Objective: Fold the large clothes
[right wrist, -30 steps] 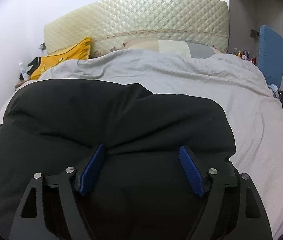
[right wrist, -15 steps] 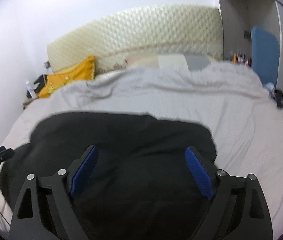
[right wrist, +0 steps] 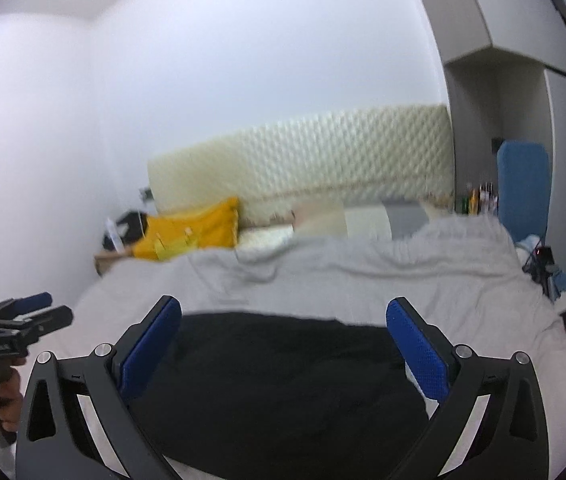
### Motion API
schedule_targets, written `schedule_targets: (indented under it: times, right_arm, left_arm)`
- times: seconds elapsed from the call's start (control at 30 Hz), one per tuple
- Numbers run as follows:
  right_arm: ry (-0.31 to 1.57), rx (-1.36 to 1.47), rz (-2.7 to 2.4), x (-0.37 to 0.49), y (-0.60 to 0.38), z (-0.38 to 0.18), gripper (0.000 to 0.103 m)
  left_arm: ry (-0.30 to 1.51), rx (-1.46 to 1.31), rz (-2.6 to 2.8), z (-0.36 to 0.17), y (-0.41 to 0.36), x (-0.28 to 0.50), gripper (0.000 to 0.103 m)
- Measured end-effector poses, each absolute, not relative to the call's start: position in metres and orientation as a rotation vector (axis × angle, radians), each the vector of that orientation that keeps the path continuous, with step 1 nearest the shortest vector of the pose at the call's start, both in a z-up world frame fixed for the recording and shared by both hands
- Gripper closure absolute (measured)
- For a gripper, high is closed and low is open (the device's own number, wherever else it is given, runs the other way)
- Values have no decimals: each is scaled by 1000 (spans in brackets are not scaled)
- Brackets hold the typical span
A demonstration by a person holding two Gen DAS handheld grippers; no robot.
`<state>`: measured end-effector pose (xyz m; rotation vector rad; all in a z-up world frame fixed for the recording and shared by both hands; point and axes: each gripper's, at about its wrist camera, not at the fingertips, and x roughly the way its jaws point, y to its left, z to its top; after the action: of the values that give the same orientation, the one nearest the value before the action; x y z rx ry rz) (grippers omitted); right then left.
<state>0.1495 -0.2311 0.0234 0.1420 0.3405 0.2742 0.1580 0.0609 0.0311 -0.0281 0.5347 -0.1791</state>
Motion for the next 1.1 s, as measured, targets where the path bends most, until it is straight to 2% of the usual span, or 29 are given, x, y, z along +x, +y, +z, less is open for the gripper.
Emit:
schedule_targets:
  times: [0.23, 0.4, 0.8, 1.1]
  right_arm:
    - [189, 89, 302, 67, -226, 87, 0]
    - [140, 64, 301, 22, -220, 96, 0]
    - [171, 25, 280, -32, -205, 54, 0]
    - [272, 39, 247, -30, -199, 8, 0]
  left_arm:
    - [466, -35, -187, 77, 60, 104, 0]
    - [415, -34, -179, 90, 61, 69, 0]
    - [394, -23, -212, 75, 55, 10, 0]
    - [440, -25, -172, 35, 42, -7, 0]
